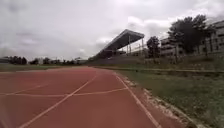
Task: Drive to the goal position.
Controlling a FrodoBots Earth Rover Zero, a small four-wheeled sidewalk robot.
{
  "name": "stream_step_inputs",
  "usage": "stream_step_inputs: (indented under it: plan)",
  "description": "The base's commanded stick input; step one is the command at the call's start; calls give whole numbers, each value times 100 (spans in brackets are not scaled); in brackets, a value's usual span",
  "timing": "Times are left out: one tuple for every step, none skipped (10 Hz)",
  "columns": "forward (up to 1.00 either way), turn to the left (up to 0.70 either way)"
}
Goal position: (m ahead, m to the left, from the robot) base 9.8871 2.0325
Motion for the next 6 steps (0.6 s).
stream_step_inputs:
  plan:
    - [70,0]
    - [70,0]
    - [70,0]
    - [70,0]
    - [70,0]
    - [70,0]
